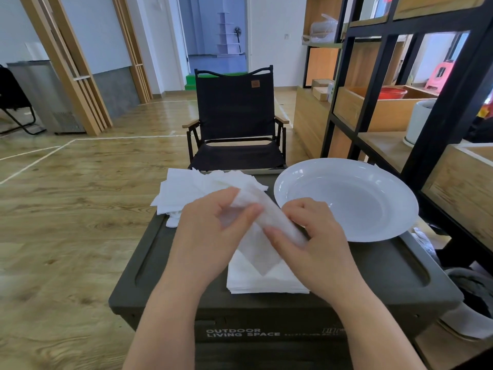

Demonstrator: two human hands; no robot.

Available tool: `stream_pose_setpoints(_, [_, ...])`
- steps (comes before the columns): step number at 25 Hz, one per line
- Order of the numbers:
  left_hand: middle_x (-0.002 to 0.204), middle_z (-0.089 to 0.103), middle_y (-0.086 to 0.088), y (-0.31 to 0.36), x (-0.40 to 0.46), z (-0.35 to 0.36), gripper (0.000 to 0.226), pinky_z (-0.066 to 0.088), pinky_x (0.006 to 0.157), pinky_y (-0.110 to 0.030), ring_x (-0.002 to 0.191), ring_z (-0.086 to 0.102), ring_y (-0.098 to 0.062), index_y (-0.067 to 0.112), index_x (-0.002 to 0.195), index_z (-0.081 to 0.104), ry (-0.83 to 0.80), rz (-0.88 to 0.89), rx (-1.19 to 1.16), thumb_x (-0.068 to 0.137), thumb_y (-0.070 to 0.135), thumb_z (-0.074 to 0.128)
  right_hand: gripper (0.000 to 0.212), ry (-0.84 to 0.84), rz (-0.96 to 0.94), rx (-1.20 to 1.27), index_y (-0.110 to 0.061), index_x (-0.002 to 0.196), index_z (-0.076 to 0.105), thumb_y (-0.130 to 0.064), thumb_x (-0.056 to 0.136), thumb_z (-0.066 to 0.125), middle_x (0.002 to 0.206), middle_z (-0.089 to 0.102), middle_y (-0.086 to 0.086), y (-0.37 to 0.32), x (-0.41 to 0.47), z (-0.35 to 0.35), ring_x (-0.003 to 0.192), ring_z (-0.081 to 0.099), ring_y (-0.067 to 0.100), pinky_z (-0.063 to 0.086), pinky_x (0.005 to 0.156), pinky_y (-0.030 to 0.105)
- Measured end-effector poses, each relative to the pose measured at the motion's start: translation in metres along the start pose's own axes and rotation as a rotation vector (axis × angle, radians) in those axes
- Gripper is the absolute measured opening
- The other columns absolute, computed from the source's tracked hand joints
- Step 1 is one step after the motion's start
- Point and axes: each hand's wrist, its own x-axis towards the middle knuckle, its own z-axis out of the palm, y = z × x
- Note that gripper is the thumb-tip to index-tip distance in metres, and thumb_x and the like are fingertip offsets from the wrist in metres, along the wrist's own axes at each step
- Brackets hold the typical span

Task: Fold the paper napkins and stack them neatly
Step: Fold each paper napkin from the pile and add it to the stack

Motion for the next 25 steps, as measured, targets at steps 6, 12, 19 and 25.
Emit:
stream_pose_setpoints(6, [0.073, 0.065, -0.004, -0.020, 0.003, 0.012, 0.035, 0.043, 0.064, -0.030, 0.064, 0.056, -0.019, 0.002, 0.086, 0.067, -0.112, -0.403, -0.204, 0.091, 0.035, 0.058, 0.018, 0.038, 0.600, 0.515, -0.025, 0.085, 0.070, -0.034, 0.091, 0.055, 0.084, 0.073, -0.006, 0.004, 0.004, -0.001, 0.082, 0.068, 0.013, 0.058, 0.073, 0.033])
stream_pose_setpoints(12, [0.054, 0.030, 0.001, -0.036, 0.001, 0.021, 0.047, 0.023, 0.049, -0.026, 0.049, 0.028, -0.015, 0.014, 0.058, 0.031, -0.079, -0.484, 0.232, 0.092, 0.036, 0.054, 0.051, -0.090, 0.555, -0.161, -0.014, 0.050, 0.034, -0.039, 0.089, 0.056, 0.048, 0.033, -0.001, 0.011, -0.002, 0.004, 0.044, 0.033, 0.012, 0.028, 0.047, 0.022])
stream_pose_setpoints(19, [0.064, 0.041, 0.001, -0.047, 0.004, 0.023, 0.044, 0.029, 0.050, -0.021, 0.053, 0.036, -0.011, 0.020, 0.060, 0.035, -0.261, -0.591, 0.396, 0.090, 0.044, 0.056, 0.044, -0.162, 0.578, -0.337, -0.017, 0.052, 0.042, -0.039, 0.086, 0.059, 0.051, 0.042, -0.005, 0.016, -0.004, 0.005, 0.048, 0.042, 0.009, 0.031, 0.047, 0.017])
stream_pose_setpoints(25, [0.090, 0.064, 0.001, -0.070, 0.008, 0.018, 0.018, 0.038, 0.063, -0.024, 0.076, 0.054, -0.013, 0.019, 0.092, 0.057, 0.027, -0.502, 0.591, 0.088, 0.036, 0.061, 0.025, -0.094, 0.583, -0.308, -0.022, 0.067, 0.053, -0.037, 0.078, 0.069, 0.069, 0.056, -0.008, 0.017, -0.004, 0.003, 0.061, 0.051, 0.004, 0.030, 0.050, 0.015])
